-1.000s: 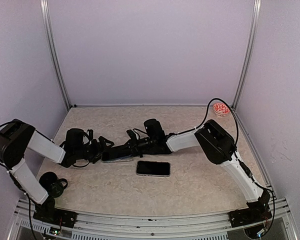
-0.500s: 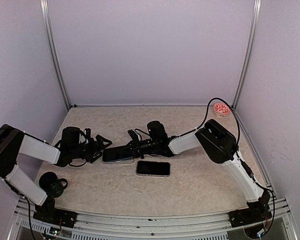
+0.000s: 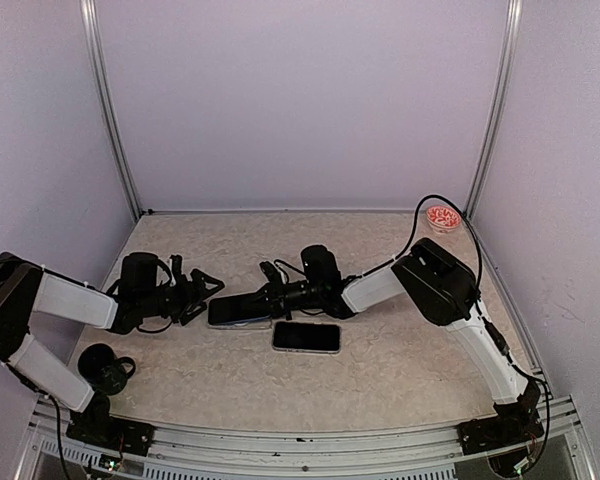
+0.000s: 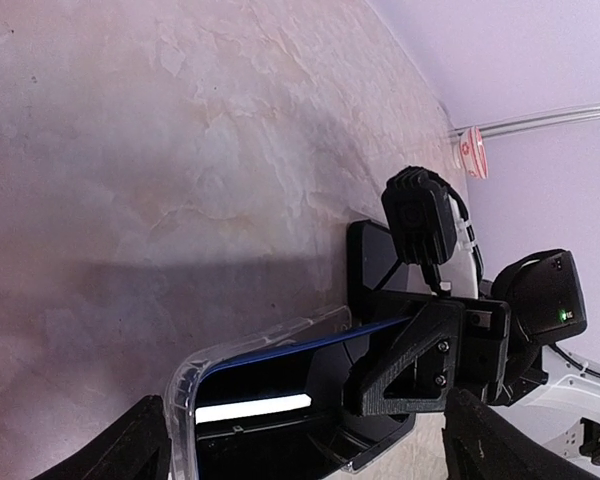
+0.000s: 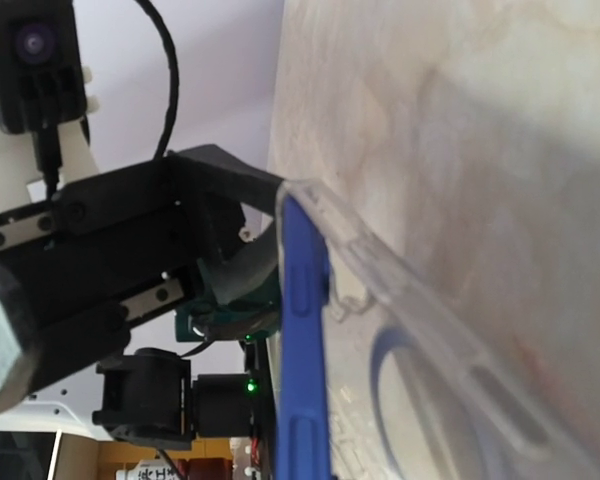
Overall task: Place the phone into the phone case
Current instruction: Install the phone into the phone case.
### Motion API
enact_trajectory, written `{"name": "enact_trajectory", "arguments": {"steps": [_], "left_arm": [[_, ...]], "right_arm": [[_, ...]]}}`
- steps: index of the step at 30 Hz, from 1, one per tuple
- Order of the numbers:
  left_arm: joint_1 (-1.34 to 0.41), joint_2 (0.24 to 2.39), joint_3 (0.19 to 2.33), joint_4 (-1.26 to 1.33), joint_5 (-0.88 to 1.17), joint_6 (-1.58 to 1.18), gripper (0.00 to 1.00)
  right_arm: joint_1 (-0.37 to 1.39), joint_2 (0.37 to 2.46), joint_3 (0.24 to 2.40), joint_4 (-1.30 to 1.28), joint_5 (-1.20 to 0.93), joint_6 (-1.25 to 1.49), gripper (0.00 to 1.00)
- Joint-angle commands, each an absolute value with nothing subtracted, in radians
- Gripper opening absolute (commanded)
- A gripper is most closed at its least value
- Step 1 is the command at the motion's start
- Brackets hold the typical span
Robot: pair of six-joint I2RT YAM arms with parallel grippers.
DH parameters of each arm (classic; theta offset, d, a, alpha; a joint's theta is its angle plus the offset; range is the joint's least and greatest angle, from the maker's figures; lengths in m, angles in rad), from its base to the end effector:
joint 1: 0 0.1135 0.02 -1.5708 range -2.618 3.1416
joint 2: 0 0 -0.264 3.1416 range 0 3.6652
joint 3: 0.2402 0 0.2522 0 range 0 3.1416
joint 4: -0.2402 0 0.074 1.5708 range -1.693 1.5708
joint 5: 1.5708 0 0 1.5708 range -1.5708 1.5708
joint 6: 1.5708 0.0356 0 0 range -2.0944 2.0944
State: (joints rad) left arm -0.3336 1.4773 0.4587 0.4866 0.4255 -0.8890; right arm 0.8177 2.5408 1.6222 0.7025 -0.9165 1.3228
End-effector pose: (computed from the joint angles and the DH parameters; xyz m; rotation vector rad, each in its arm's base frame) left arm 0.2471 -0.1012 0.1453 -0.3513 2.2513 -1.1421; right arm 0.3402 0.4042 0.0840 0.2888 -2.2959 -2.0269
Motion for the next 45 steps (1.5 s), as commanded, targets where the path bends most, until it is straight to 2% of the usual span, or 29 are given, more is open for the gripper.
{"name": "enact_trajectory", "arguments": {"steps": [1,14,29,45], "left_arm": [[-0.347,1.462,0.468,0.452,0.432,-0.865,0.92],[-0.384,1.488,0.482,0.478,0.462,-0.861,0.92],[-0.411,1.498,0.48,0.589,0.556,-0.876,0.82],[-0.408,1.444,0.476,0.587,0.569,-0.859,0.56]], "right_arm": [[0.815,2.471,1.601,0.802,-0.945,1.342,0.0],[0.818,2.466,1.601,0.835,-0.95,1.354,0.0],[0.84,2.499,1.661,0.842,-0.982,1.363,0.0],[0.842,2.508,1.652,0.832,-0.991,1.359,0.0]]}}
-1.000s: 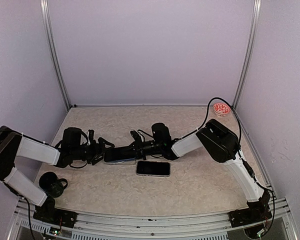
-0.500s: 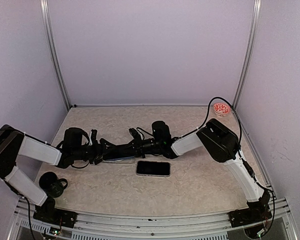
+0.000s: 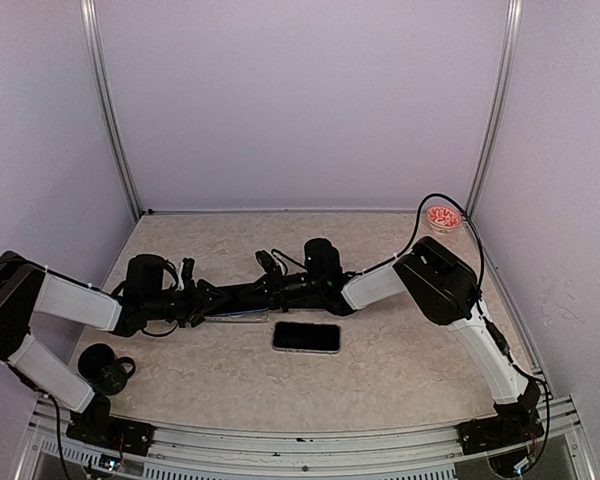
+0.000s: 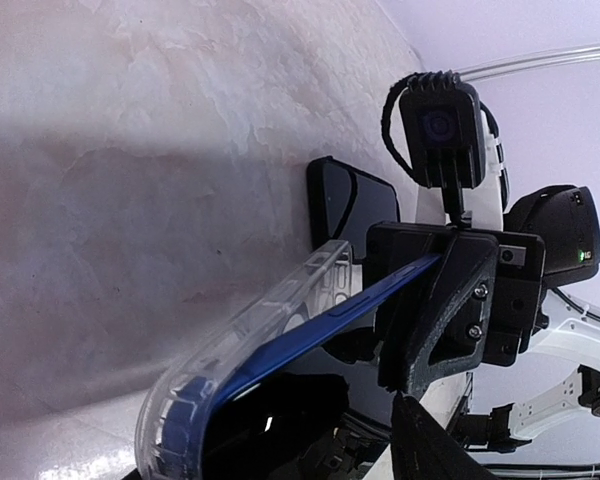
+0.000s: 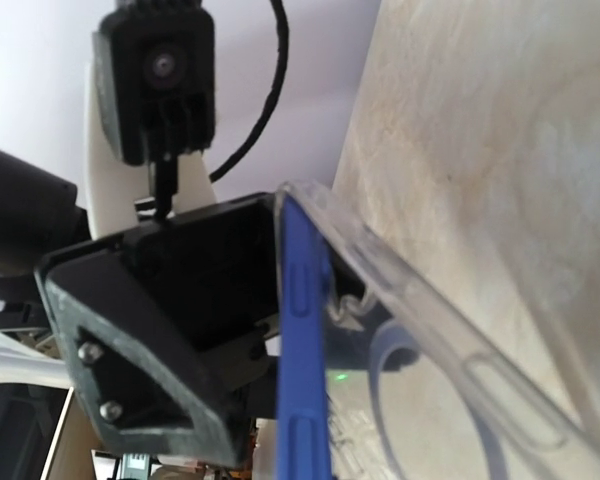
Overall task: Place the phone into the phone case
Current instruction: Install the phone into the phone case, then pick up the phone with the phone case from the center of the board.
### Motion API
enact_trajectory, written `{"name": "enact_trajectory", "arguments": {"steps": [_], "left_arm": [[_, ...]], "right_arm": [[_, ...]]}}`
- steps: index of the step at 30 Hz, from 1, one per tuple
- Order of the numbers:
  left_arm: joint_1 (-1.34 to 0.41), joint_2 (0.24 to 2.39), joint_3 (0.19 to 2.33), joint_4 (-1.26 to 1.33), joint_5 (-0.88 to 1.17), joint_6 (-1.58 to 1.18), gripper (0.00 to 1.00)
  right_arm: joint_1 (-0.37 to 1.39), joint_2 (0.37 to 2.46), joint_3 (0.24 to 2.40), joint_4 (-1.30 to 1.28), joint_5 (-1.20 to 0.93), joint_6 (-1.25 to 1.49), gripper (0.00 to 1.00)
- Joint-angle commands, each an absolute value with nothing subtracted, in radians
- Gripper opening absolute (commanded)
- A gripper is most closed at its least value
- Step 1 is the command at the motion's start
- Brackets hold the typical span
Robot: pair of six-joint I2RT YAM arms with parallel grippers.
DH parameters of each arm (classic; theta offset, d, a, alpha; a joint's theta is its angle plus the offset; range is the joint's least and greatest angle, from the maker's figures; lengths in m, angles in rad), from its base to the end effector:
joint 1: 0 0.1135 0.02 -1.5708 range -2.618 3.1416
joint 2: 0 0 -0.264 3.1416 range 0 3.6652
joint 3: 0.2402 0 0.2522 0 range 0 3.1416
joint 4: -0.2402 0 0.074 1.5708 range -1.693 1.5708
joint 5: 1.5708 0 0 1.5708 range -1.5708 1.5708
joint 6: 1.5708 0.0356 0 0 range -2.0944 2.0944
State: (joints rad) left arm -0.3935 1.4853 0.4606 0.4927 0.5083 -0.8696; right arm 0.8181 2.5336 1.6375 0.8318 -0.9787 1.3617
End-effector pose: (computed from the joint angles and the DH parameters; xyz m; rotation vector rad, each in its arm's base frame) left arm 0.2395 -0.1182 0.1451 -0.2083 2.2928 -1.2462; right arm 0.3409 0.4072 0.1045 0.4233 -2.1854 -2.1462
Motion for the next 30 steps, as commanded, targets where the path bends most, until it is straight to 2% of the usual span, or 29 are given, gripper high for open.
{"name": "enact_trajectory", "arguments": {"steps": [1,5,12,15,20,30], "left_arm": [[-0.408,1.444,0.476,0.588,0.569,-0.859,0.55],[-0.408,1.438,0.475,0.593,0.574,-0.858,0.49],[-0.407,1.423,0.468,0.624,0.596,-0.865,0.45],[-0.408,1.411,0.462,0.637,0.601,-0.87,0.44],[-0.403,1.398,0.456,0.643,0.604,-0.87,0.44],[-0.397,1.392,0.441,0.649,0.608,-0.876,0.38]], "right_arm": [[0.842,2.507,1.651,0.832,-0.991,1.358,0.0],[0.842,2.507,1.651,0.83,-0.993,1.356,0.0],[0.839,2.504,1.649,0.829,-0.988,1.359,0.0],[0.838,2.495,1.648,0.806,-0.984,1.345,0.13],[0.832,2.471,1.648,0.738,-0.966,1.305,0.27],[0.83,2.432,1.657,0.617,-0.932,1.223,0.36]]}}
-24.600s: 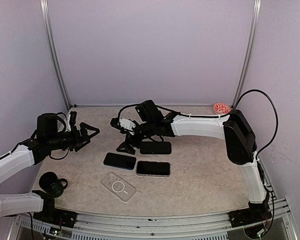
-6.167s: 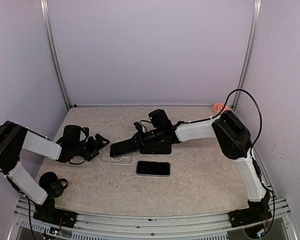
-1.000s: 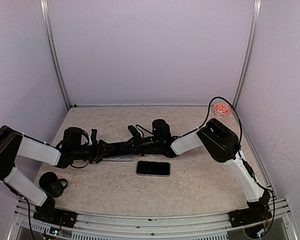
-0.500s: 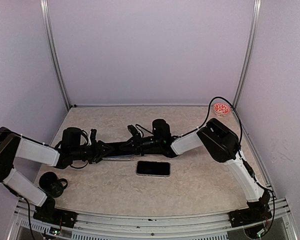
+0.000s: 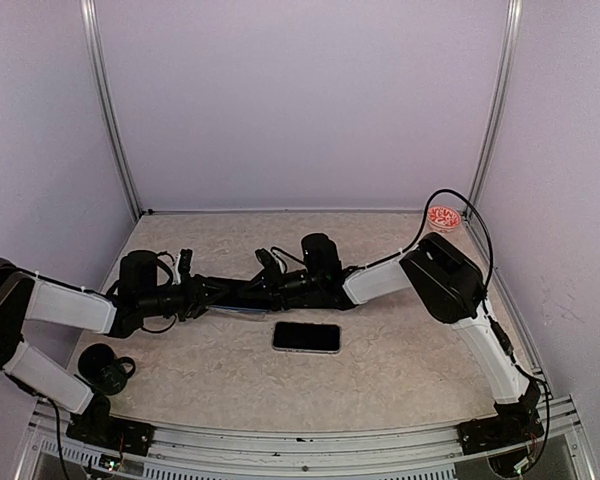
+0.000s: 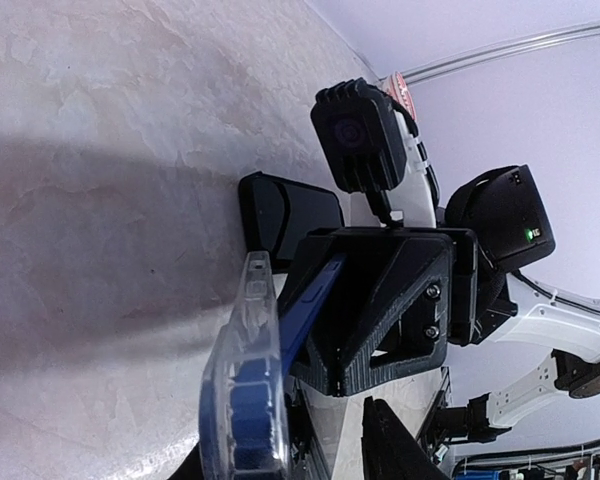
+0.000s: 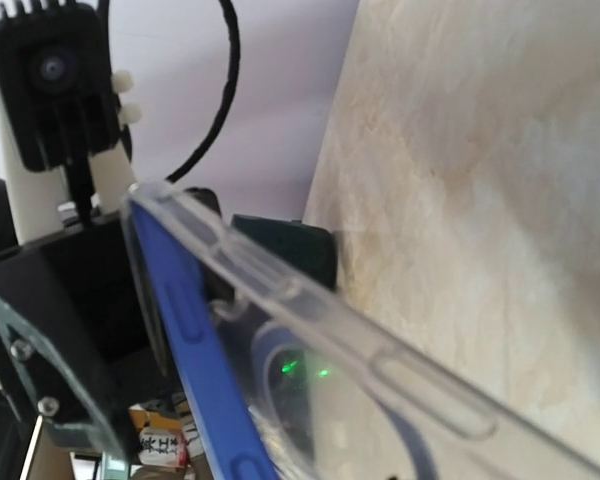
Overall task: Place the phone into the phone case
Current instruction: Pick up the phone with the phone case from the center of the board.
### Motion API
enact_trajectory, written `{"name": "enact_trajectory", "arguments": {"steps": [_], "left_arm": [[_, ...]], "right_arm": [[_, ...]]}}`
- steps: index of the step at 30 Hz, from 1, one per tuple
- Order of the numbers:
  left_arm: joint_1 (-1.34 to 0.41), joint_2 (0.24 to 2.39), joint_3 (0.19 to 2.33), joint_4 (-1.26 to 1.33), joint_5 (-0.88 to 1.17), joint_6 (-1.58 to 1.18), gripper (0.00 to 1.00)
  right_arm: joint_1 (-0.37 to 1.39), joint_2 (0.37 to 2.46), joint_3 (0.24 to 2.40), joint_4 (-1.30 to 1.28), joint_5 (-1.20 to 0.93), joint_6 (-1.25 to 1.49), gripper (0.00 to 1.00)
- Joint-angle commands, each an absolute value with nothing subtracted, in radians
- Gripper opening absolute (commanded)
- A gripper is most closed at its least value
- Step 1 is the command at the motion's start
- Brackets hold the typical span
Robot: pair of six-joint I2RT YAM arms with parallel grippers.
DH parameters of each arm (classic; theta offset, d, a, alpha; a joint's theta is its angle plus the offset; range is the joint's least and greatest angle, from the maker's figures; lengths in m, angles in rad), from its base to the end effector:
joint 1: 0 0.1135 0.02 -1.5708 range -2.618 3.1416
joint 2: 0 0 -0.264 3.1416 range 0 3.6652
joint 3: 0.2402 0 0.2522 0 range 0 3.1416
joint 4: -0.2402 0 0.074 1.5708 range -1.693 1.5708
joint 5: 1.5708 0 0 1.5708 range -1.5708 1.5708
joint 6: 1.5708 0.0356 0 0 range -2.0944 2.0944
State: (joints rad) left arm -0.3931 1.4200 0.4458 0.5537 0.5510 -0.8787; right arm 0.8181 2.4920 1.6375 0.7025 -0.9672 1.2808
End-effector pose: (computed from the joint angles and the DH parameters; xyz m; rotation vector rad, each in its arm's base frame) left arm 0.2357 -0.1179 0.1630 -0.1350 2.1907 -1.3222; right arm 0.3405 0.4064 0.1136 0.4371 -2.2456 -2.0981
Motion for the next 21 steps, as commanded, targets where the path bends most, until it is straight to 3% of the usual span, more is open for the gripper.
{"name": "enact_trajectory", "arguments": {"steps": [1,11,21], "left_arm": [[-0.396,1.391,0.44,0.647,0.607,-0.875,0.37],[-0.393,1.384,0.433,0.626,0.602,-0.876,0.2],[-0.39,1.381,0.43,0.635,0.602,-0.882,0.09]], "right_arm": [[0.83,2.43,1.658,0.605,-0.929,1.215,0.37],[0.83,2.4,1.655,0.516,-0.9,1.13,0.42],[0.821,2.364,1.618,0.477,-0.88,1.06,0.5]]}}
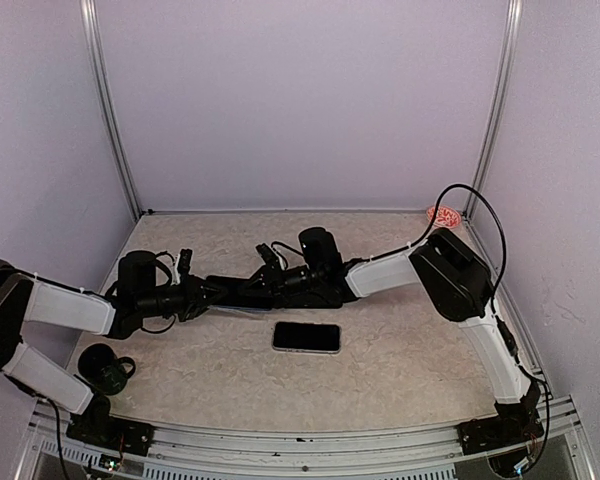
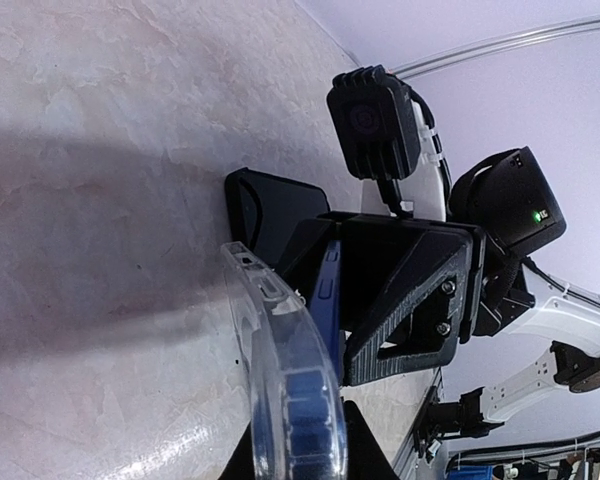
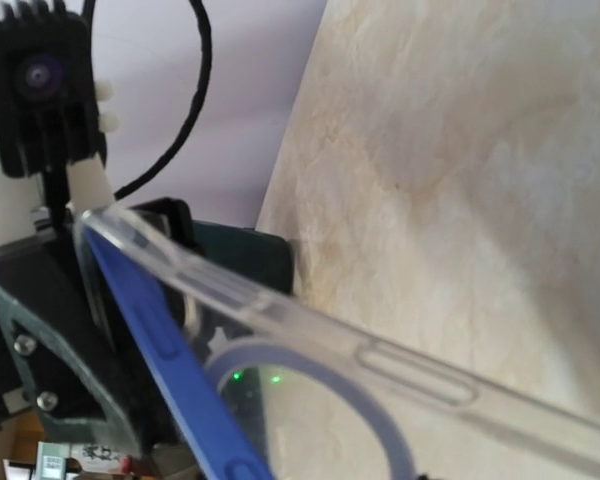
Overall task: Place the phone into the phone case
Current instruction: Pick up the phone with the phone case from the center of the board.
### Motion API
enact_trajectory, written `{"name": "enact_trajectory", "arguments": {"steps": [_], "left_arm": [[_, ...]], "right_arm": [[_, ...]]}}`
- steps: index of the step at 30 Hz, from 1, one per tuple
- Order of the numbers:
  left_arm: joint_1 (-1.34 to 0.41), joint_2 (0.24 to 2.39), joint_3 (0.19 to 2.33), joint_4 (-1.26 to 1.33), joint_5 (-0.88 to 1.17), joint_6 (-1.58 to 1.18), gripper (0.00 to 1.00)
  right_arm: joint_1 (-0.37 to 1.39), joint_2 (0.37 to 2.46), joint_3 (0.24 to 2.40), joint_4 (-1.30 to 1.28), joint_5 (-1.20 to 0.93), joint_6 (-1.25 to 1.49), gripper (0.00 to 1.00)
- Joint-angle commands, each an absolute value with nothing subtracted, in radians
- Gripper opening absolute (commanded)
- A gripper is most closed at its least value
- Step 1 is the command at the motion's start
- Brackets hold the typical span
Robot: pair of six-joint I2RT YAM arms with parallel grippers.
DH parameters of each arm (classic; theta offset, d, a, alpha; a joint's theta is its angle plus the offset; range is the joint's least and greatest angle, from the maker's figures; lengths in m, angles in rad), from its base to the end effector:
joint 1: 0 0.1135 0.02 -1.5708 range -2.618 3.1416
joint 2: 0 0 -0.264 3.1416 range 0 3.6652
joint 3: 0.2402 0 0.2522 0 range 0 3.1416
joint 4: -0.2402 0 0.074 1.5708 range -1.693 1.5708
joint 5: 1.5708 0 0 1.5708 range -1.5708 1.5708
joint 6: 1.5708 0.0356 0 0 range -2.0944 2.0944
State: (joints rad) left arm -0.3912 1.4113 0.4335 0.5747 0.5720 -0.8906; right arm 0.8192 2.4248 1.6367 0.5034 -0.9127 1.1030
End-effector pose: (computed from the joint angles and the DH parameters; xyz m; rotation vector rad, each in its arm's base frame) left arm 0.2333 -0.1171 0.1638 -0.1261 2.1792 -1.3516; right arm 0.3387 0.4037 0.1287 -0.4966 2.3234 1.9965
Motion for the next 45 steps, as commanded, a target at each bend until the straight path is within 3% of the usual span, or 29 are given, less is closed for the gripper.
{"name": "enact_trajectory", "arguments": {"steps": [1,6,45], "left_arm": [[-0.389,1.38,0.428,0.635,0.602,-0.881,0.07],[-0.387,1.382,0.426,0.645,0.612,-0.886,0.0],[-0.349,1.206,0.432,0.58,0.644,-0.88,0.0]], "right_arm": [[0.819,2.361,1.614,0.477,-0.88,1.055,0.52],[0.814,2.343,1.595,0.47,-0.877,1.034,0.57],[0.758,2.137,1.433,0.286,-0.831,0.819,0.66]]}}
